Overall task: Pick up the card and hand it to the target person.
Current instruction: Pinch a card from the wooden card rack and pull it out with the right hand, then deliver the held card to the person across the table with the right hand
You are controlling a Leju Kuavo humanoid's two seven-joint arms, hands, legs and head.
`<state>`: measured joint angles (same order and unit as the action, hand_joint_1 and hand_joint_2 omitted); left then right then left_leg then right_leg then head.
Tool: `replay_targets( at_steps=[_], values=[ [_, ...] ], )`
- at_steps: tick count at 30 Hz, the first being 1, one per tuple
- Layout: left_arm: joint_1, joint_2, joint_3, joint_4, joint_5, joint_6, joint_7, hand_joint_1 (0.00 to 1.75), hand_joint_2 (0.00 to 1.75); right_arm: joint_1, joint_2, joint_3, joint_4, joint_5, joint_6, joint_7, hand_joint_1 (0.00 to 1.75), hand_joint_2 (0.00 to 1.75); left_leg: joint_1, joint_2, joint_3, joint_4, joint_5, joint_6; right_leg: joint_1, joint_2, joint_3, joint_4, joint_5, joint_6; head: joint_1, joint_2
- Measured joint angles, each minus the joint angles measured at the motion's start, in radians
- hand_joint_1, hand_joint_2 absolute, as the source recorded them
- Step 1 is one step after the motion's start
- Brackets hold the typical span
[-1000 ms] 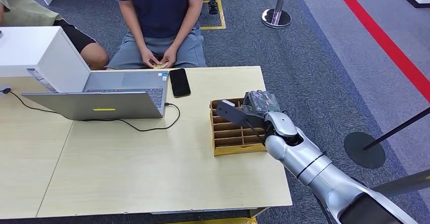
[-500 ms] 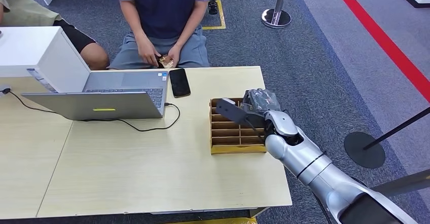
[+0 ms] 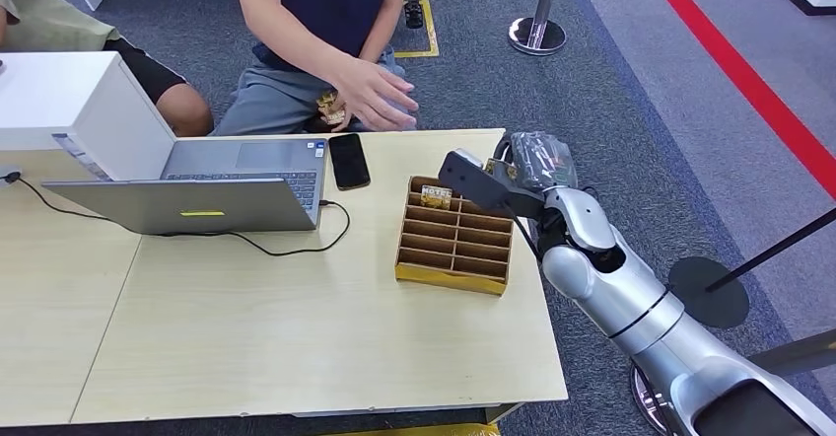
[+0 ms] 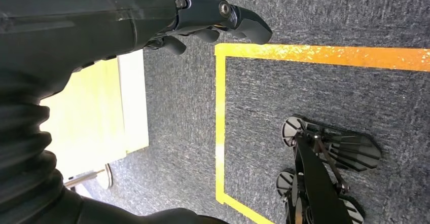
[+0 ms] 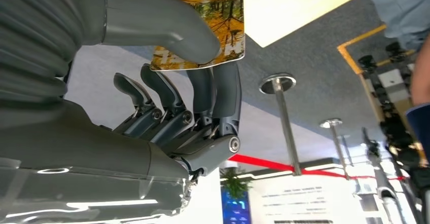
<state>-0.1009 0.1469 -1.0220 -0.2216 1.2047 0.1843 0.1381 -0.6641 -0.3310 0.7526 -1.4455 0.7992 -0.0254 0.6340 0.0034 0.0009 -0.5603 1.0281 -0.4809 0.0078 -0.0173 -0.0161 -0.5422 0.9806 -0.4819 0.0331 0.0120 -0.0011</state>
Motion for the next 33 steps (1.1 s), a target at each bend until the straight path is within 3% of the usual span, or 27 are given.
replay_targets(
  at_steps=[22, 33],
  values=[
    [0.0, 0.0, 0.0, 0.0, 0.003, 0.0, 0.004, 0.0, 1.75, -0.035, -0.037, -0.025, -0.136, -0.023, 0.004, 0.004, 1.57, 1.75, 0.0, 0.0, 0.0, 0.0, 0.0, 0.0, 0.0, 0.001, 0.0, 0.0, 0.0, 0.0, 0.0, 0.0],
    [-0.003, 0.0, 0.0, 0.0, -0.003, 0.0, 0.012, 0.0, 1.75, -0.06, 0.044, 0.006, -0.065, -0.101, -0.072, -0.099, 1.57, 1.75, 0.0, 0.0, -0.001, 0.0, 0.0, 0.0, 0.0, 0.0, 0.0, 0.0, 0.0, 0.0, 0.0, 0.0]
  ],
)
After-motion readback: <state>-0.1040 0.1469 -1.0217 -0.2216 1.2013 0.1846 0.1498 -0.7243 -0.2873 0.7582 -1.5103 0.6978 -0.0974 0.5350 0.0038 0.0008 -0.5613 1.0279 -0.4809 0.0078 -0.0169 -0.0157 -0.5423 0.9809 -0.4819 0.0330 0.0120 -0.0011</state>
